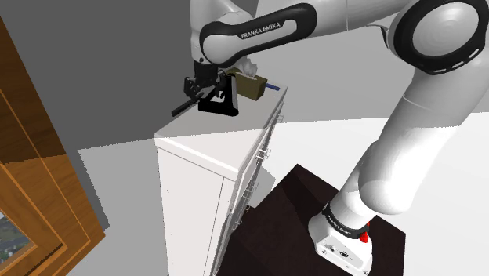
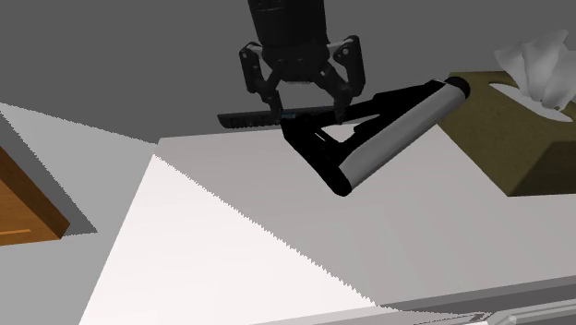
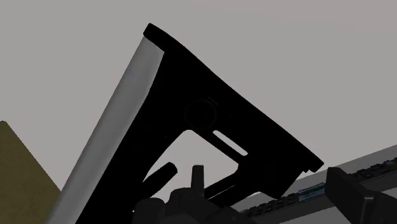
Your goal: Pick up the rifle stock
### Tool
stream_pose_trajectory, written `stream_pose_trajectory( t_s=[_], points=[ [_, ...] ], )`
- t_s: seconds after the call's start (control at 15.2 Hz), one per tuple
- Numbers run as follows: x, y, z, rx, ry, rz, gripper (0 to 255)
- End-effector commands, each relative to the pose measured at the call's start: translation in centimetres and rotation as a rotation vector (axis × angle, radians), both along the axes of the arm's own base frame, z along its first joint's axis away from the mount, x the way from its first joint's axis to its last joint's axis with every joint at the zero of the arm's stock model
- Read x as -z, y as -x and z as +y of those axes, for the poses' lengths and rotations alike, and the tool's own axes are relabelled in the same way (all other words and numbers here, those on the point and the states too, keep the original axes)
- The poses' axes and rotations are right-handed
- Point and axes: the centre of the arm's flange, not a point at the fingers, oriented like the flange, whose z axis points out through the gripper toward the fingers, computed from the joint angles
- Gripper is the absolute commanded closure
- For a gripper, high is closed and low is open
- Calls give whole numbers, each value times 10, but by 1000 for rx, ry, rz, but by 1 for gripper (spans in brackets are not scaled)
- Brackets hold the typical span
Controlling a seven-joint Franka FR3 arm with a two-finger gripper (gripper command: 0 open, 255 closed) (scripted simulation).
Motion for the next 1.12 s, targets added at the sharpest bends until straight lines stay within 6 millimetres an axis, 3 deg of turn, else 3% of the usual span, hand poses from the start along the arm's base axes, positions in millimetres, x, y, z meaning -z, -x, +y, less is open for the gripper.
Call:
stream_pose_trajectory(
  t_s=[0.0,0.2,0.26,0.86,1.06],
  points=[
    [10,-1,0,8,-1,-3,0],
    [19,-1,0,8,-1,-3,0],
    [19,-1,0,8,-1,-3,255],
    [19,-1,0,8,-1,-3,255],
    [3,-1,0,8,-1,-3,255]
  ],
)
